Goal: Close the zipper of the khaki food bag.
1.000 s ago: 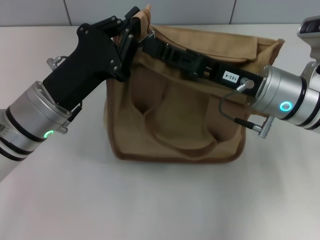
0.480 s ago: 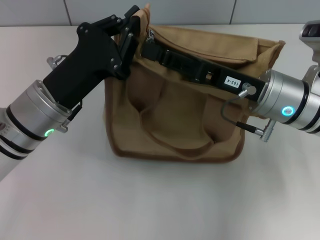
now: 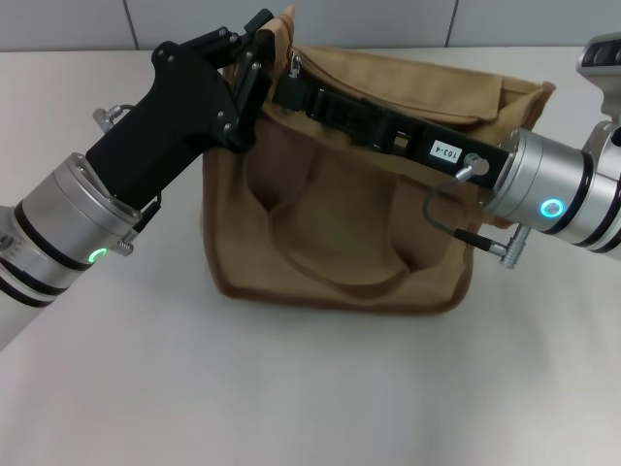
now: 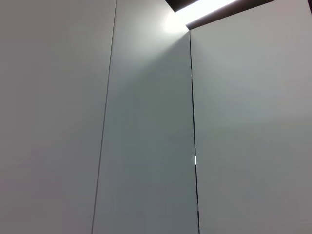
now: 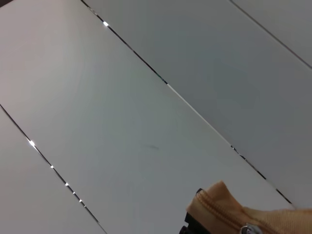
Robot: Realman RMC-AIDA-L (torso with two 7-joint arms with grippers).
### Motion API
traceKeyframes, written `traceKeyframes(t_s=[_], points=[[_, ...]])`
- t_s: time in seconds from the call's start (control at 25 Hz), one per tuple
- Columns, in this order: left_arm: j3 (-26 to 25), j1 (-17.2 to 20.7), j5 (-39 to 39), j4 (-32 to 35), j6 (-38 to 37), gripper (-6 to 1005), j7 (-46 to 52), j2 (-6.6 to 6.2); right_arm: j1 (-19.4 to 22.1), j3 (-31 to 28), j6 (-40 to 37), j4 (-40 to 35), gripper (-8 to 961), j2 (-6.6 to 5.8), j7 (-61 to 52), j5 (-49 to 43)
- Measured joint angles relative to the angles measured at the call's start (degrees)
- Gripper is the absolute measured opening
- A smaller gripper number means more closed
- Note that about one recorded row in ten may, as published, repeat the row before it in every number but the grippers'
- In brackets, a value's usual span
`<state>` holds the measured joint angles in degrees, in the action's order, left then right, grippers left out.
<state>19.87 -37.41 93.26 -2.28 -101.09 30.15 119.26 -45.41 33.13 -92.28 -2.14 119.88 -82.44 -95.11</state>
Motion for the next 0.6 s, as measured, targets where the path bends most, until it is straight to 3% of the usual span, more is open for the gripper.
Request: traceKeyframes(t_s=[0.6], points=[[-0.01, -0.16, -0.02, 0.0, 0.01, 97, 0.0, 0.01, -0.19, -0.06, -0.72, 0.03, 484, 0.0, -0.22, -0.02]])
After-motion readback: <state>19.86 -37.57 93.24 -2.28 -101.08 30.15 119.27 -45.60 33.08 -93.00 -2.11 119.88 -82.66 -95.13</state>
